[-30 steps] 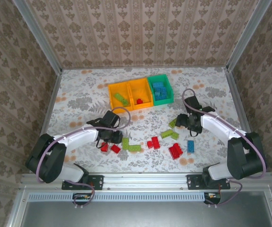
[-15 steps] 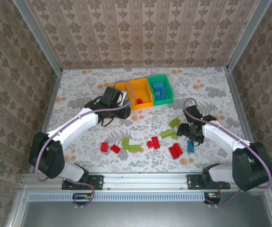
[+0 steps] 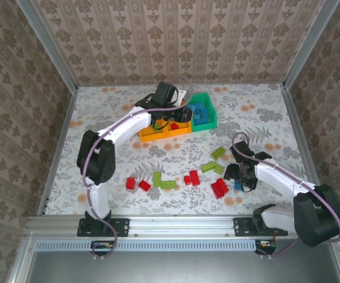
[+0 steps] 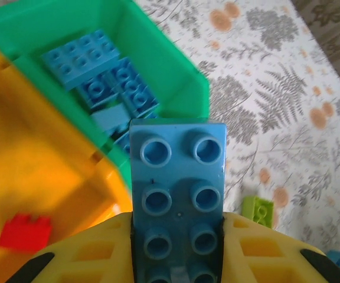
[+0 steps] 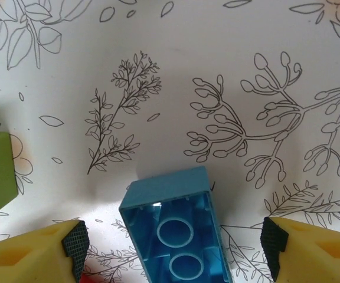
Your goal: Sort the legos into containers by color
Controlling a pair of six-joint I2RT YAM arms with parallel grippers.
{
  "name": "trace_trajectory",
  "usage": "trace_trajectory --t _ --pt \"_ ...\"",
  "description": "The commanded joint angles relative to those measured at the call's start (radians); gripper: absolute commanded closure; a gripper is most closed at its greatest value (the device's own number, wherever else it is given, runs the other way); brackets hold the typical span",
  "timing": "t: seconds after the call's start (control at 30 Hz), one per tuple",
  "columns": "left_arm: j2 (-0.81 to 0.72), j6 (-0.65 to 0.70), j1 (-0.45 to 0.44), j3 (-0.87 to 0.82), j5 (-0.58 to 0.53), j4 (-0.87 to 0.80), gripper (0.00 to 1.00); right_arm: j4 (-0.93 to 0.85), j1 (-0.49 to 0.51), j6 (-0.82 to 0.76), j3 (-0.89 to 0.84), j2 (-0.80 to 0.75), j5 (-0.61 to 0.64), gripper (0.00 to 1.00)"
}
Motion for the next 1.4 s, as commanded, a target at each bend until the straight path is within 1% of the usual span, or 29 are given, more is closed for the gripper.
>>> trace_trajectory --t 0.0,0.17,0.27,0.33,0.43,0.5,0.6,0.63,0.77,0.87,0.93,0.97,1.0,1.03,1.07,1.23,1.37 --pt "0.088 -0.045 -0.014 0.125 0.098 0.037 0.72 -0.022 0.006 0.034 -0.019 -0.027 -0.02 0.22" --pt "0.212 -0.086 -0.022 0.265 0.119 0.036 0.72 0.0 0.008 0.026 -0.025 0.0 -0.027 0.26" --pt "0.269 -0.094 -0.022 0.327 0.118 0.023 0.71 0.01 0.009 0.022 -0.019 0.02 -0.032 0.31" --pt "0.298 -0.106 -0.021 0.356 0.118 0.026 0.71 0.019 0.008 0.021 -0.018 0.025 -0.03 0.36" --pt "0.337 -0.125 -0.019 0.392 0.124 0.028 0.71 0.024 0.01 0.023 -0.014 0.028 -0.035 0.48" --pt "0.353 -0.137 -0.019 0.407 0.124 0.028 0.69 0.021 0.012 0.023 -0.016 0.027 -0.034 0.58" --pt "0.364 -0.145 -0.019 0.413 0.116 0.025 0.67 0.015 0.013 0.023 -0.016 0.016 -0.027 0.7" --pt "0.365 -0.145 -0.019 0.414 0.112 0.022 0.65 0.01 0.014 0.021 -0.014 0.008 -0.024 0.72" --pt "0.361 -0.143 -0.017 0.408 0.1 0.007 0.56 -0.006 0.018 0.012 0.005 -0.044 -0.003 0.78" --pt "0.343 -0.148 -0.016 0.395 0.084 0.003 0.39 0.0 0.018 -0.009 0.042 -0.093 0.007 0.79" --pt "0.319 -0.156 -0.014 0.374 0.083 0.013 0.29 0.022 0.018 -0.03 0.081 -0.105 0.008 0.8" --pt "0.304 -0.161 -0.014 0.361 0.07 0.018 0.18 0.036 0.017 -0.043 0.105 -0.102 0.008 0.81" --pt "0.288 -0.164 -0.014 0.351 0.055 0.016 0.11 0.047 0.016 -0.055 0.136 -0.091 0.008 0.82" --pt "0.271 -0.163 -0.012 0.341 0.047 0.015 0.04 0.054 0.016 -0.068 0.166 -0.077 0.009 0.82" --pt "0.248 -0.162 -0.013 0.325 0.037 0.018 0.0 0.064 0.014 -0.085 0.202 -0.053 0.011 0.82" --pt "0.099 -0.133 -0.014 0.179 -0.023 0.063 0.0 0.158 0.0 -0.145 0.382 0.098 -0.021 0.83" --pt "-0.043 -0.09 -0.011 -0.001 -0.094 0.066 0.0 0.246 -0.032 -0.145 0.542 0.286 -0.128 0.83"
